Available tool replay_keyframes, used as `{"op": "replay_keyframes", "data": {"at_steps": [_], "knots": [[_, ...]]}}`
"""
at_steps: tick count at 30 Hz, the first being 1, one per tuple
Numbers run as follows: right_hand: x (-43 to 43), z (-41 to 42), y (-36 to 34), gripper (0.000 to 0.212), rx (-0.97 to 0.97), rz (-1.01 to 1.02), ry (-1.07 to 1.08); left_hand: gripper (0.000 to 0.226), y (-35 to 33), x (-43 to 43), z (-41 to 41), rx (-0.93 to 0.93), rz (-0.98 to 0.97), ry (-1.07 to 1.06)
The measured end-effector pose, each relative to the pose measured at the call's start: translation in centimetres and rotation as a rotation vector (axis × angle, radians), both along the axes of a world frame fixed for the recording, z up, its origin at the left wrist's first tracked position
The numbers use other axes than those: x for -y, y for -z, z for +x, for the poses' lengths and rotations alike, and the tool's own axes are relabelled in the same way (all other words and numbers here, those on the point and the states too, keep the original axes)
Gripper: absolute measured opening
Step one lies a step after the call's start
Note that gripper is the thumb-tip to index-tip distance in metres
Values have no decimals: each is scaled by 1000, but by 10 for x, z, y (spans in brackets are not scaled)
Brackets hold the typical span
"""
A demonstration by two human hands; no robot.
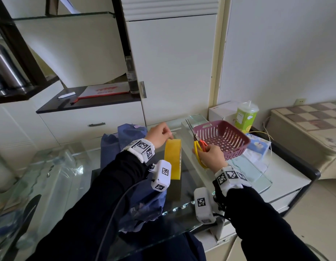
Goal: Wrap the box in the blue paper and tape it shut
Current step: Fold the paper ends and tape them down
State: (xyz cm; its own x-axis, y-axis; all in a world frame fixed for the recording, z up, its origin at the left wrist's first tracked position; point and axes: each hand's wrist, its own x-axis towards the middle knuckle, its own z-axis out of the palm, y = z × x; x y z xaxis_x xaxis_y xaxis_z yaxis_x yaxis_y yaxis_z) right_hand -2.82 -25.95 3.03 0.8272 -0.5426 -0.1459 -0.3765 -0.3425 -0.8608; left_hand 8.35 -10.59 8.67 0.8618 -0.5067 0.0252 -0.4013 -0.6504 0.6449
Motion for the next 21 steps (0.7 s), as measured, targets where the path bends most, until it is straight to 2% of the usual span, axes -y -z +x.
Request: {"op": "replay_keyframes", "data": {"at_steps": [5,10,12,15,18,21], "knots": [[-4,17,-13,22,72,39,30,4,-4,12,-3,-7,-53,-10],[-18,33,-17,17,104,70,72,12,3,12,-5,65,-44,-49],[-22,36,-20,6,164,107,100,12,5,12,-6,77,-59,-42],[-26,41,-24,26,221,127,115,22,6,13,-6,61,-78,-29],[-25,43,-23,24,223,112,90,37,10,14,-6,23,-115,-22],[-24,42,-21,15,220,107,56,30,15,18,-10,0,-131,-17]]}}
